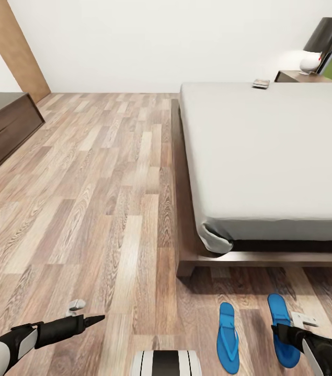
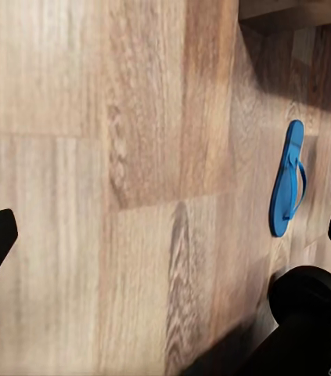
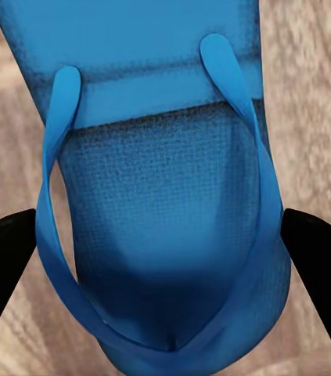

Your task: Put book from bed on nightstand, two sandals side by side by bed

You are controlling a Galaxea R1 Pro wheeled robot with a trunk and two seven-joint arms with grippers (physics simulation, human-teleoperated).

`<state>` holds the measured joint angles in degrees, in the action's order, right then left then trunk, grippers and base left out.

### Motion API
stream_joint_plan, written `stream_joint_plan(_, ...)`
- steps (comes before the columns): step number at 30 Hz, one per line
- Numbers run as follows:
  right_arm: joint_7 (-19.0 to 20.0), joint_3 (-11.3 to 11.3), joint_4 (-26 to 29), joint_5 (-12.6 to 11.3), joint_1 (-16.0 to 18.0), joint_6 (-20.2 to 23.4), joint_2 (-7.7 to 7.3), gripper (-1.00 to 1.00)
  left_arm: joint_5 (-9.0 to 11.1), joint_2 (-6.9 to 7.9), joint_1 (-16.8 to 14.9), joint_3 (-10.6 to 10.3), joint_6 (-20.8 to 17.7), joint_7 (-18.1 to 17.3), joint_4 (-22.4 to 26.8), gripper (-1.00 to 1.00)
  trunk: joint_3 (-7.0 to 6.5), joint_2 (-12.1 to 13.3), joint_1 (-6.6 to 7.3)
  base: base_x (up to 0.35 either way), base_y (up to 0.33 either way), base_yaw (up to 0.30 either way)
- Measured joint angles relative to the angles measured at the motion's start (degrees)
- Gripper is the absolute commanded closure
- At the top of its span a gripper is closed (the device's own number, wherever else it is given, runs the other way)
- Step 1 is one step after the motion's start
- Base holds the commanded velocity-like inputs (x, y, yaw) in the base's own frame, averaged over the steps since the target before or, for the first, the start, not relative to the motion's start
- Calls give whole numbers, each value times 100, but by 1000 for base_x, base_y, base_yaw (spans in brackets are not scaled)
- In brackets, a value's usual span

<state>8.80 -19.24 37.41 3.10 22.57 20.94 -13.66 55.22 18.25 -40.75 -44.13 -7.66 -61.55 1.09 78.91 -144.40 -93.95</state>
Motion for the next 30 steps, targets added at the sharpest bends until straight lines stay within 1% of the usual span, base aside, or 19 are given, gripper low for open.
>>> stream_joint_plan(10, -9, 2, -5, 8, 1, -1, 0, 100, 0, 1, -2, -1, -4, 6, -2, -100, 0, 0, 0, 0, 219, 0)
stream_joint_plan(16, -8, 0, -5, 8, 0, 3, 0, 100, 0, 0, 1, 2, -1, 23, 0, -100, 0, 0, 0, -9, 43, 0)
stream_joint_plan(22, -9, 0, -6, 12, 0, 3, 0, 100, 0, 0, 2, 0, -4, 27, 0, -100, 0, 0, -3, -225, 2, 0)
stream_joint_plan(26, -9, 0, -6, 15, 0, 3, 0, 100, 6, 2, 0, 8, -7, 21, 0, -100, 0, 0, 0, -56, 2, 0)
stream_joint_plan(30, -19, 2, -10, 23, 1, -8, 0, 100, 9, 7, -2, 8, -8, 23, -1, -100, 0, 0, 0, -5, 202, 0)
